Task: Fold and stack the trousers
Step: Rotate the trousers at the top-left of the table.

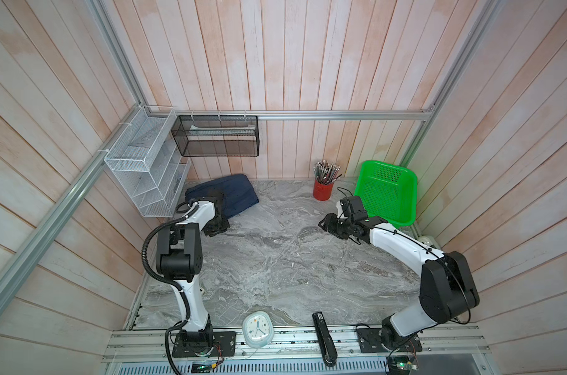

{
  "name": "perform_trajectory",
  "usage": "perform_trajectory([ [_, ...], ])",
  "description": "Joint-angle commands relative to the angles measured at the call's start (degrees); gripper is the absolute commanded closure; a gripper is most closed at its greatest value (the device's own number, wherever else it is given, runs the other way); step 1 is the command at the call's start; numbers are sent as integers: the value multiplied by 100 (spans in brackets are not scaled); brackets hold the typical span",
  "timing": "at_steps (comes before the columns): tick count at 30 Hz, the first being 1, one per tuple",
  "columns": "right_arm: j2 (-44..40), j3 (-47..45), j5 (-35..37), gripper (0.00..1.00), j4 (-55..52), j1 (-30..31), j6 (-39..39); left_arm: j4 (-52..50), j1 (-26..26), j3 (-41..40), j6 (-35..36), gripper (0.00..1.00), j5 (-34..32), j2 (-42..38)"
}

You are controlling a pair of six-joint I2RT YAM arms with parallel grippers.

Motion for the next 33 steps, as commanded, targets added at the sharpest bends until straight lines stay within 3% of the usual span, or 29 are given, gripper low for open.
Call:
perform_trajectory([
  [1,-185,-99,63,47,-62,21,0,239,253,217,-20,66,-262,386],
  [15,-225,-39,166,46,-153,-30,-68,35,689,1582,372,65,-1079,1284],
  [25,-265,19,194,46,-162,-77,-105,-121,685,2462,575,49,-1002,1424],
  [29,-335,47,252,46,-94,-83,-221,-144,520,2317,699,44,-820,913],
  [33,-605,-14,659,46,234,-85,-570,163,170,1548,746,40,-368,-265],
])
